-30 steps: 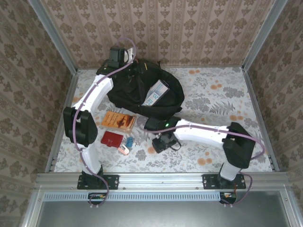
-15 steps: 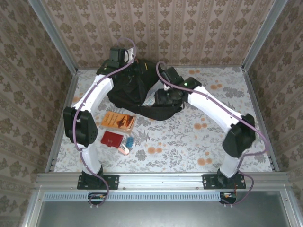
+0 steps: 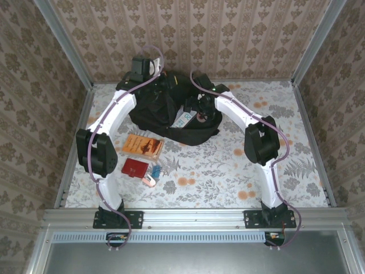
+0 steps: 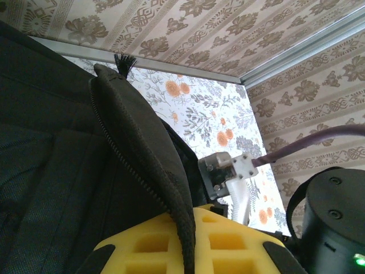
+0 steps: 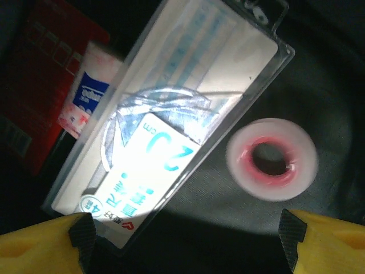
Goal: Pack the student bag
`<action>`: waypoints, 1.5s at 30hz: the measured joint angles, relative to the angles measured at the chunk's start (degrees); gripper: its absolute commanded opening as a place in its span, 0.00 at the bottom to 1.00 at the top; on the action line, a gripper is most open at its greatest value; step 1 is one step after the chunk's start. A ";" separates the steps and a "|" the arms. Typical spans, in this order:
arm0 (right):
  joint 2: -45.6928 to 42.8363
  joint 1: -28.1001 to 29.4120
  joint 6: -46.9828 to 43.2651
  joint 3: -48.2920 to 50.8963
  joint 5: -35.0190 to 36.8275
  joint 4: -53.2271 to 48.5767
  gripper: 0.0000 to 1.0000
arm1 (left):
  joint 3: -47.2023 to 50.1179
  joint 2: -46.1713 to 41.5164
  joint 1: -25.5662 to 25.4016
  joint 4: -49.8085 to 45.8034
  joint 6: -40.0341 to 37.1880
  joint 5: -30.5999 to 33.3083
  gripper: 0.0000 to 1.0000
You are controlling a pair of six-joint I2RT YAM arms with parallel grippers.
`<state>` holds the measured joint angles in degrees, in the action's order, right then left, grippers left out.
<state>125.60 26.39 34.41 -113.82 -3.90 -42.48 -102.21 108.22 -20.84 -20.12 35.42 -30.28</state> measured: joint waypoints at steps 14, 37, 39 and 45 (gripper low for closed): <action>-25.03 12.31 -9.05 20.24 -7.56 8.31 0.69 | 0.00 0.00 0.79 0.00 0.22 -0.17 0.00; -21.05 28.22 40.00 51.47 -11.41 44.04 0.57 | 0.37 0.00 1.92 0.31 1.05 -0.39 0.00; -19.32 29.27 41.77 50.60 -10.56 44.33 0.56 | 0.70 -0.20 1.95 0.52 1.07 -0.39 0.00; -15.69 30.32 45.77 50.18 -9.07 47.25 0.48 | 1.25 -0.83 2.19 0.90 1.49 -0.42 0.00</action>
<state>109.91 56.71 80.18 -63.64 -12.97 4.78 -100.97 107.39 -18.65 -19.22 36.91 -30.70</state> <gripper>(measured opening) 0.506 0.081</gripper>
